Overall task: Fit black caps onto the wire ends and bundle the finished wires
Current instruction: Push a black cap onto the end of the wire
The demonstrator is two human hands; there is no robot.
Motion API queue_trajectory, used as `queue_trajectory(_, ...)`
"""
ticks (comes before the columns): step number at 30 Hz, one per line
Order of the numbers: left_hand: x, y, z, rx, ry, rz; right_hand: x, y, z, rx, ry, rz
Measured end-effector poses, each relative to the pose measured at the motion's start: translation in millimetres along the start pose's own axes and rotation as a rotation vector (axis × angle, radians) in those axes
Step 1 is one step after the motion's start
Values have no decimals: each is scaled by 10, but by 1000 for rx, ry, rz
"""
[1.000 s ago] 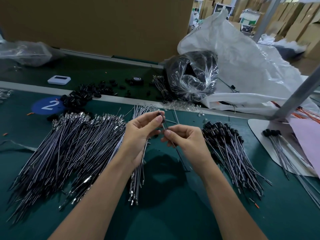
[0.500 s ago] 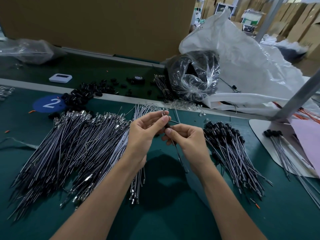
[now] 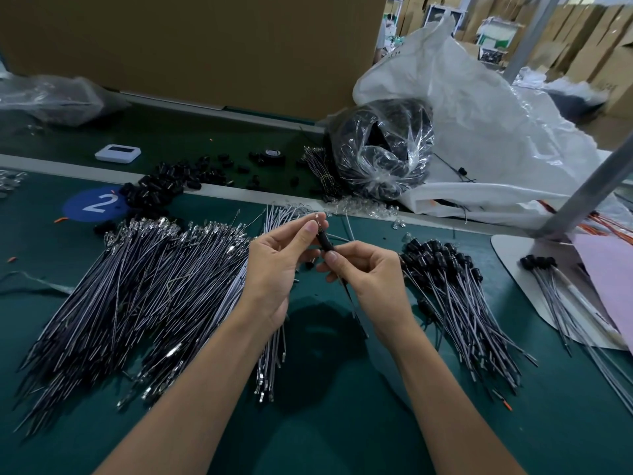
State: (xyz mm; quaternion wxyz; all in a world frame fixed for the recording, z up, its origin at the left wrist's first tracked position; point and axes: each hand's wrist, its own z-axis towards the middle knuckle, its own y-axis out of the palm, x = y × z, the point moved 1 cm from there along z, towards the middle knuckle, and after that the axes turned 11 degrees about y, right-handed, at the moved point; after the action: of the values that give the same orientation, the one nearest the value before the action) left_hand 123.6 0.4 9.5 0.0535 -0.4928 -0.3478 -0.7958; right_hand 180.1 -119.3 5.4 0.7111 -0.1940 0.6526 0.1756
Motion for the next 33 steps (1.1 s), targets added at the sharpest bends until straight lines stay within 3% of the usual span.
queue_trajectory(12, 41, -13, 9, 76, -4, -115, 33, 0, 17, 25, -45, -54)
queue_trajectory(33, 34, -45, 7, 41, -51, -163, 46, 17, 0, 55, -145, -262)
